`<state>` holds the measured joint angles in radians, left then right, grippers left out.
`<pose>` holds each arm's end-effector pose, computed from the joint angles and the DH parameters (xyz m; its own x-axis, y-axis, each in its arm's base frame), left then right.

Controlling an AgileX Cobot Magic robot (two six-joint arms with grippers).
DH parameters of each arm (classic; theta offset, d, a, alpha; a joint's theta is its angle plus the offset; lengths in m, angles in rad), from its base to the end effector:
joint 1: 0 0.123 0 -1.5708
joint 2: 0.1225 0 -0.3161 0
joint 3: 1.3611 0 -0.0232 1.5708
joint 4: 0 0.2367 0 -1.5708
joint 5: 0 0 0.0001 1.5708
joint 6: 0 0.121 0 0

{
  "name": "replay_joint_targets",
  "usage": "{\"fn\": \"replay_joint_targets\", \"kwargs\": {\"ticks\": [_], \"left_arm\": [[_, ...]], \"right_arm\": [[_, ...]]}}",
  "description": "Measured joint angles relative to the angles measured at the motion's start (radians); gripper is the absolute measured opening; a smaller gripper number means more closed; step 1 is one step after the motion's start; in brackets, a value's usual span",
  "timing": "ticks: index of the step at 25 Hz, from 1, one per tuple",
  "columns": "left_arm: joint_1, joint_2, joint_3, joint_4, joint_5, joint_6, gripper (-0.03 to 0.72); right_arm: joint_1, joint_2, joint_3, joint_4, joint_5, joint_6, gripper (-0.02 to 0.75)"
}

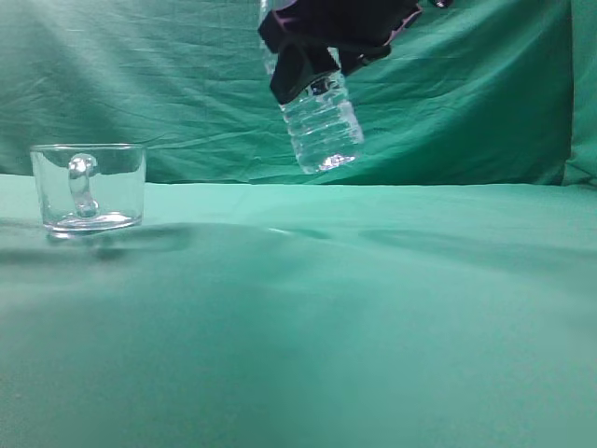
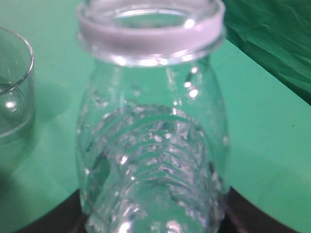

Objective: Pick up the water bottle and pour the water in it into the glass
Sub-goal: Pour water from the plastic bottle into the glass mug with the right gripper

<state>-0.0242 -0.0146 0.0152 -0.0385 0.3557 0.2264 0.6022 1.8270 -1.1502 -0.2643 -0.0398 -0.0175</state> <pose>0.0361 -0.0025 0.1684 -0.2537 0.1953 -0.9473 0.0867 0.9800 0.1789 0.3533 0.2443 0.2409 -0.2551 -0.5126 -0.8199 -0.6711 0.7043 -0.2315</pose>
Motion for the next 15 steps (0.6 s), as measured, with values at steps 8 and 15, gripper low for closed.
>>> {"fn": "replay_joint_targets", "kwargs": {"ticks": [8, 15], "left_arm": [[0.000, 0.000, 0.000, 0.000, 0.000, 0.000, 0.000], [0.000, 0.000, 0.000, 0.000, 0.000, 0.000, 0.000]], "right_arm": [[0.065, 0.214, -0.279, -0.131, 0.109, -0.012, 0.367], [0.069, 0.380, -0.509, -0.236, 0.161, -0.058, 0.367]]}}
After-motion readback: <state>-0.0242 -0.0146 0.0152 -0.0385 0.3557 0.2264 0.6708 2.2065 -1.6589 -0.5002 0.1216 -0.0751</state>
